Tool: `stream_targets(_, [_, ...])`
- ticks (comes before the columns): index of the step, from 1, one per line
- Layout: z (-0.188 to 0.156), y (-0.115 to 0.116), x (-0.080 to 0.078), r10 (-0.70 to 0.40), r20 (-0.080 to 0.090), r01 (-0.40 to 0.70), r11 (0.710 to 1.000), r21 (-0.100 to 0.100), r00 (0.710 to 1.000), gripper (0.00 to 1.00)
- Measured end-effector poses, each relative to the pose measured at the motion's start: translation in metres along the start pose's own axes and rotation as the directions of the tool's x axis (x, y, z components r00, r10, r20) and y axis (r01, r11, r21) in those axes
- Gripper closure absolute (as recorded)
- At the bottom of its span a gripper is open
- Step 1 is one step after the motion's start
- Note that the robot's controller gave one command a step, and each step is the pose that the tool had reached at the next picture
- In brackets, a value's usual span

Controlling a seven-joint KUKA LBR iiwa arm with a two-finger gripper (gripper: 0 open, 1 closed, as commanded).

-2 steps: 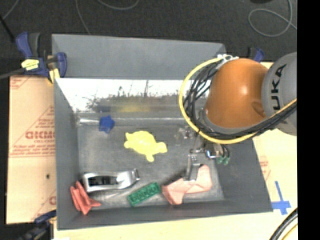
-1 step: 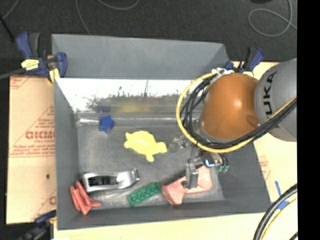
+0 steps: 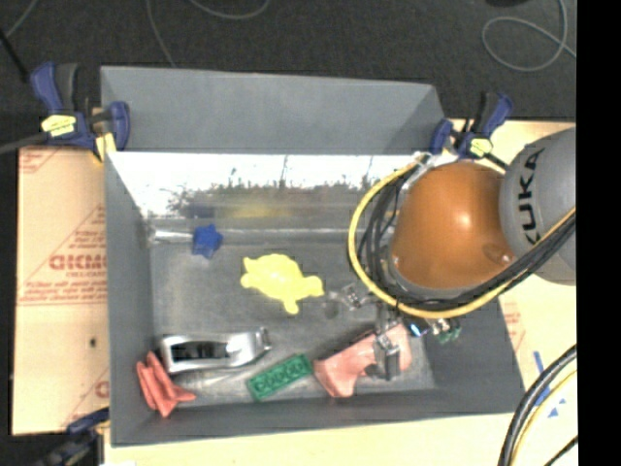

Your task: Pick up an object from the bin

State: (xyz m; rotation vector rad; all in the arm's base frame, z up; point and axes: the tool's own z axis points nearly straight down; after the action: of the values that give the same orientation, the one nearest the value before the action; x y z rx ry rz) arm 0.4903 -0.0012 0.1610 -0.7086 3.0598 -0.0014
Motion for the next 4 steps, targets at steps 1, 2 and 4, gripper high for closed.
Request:
stream_targets(1, [0.006, -0.001, 0.006, -0.065, 0.004, 0.065, 0.998, 0.003, 0.998, 0.00])
stream_targets(2, [0.053, -0.006, 0.006, -0.208, 0.005, 0.208, 0.978, 0.004, 0.978, 0.00])
stream_targets(4, [0.089, -0.015, 0.007, -0.291, 0.007, 0.291, 0.957, 0.002, 0.957, 1.00])
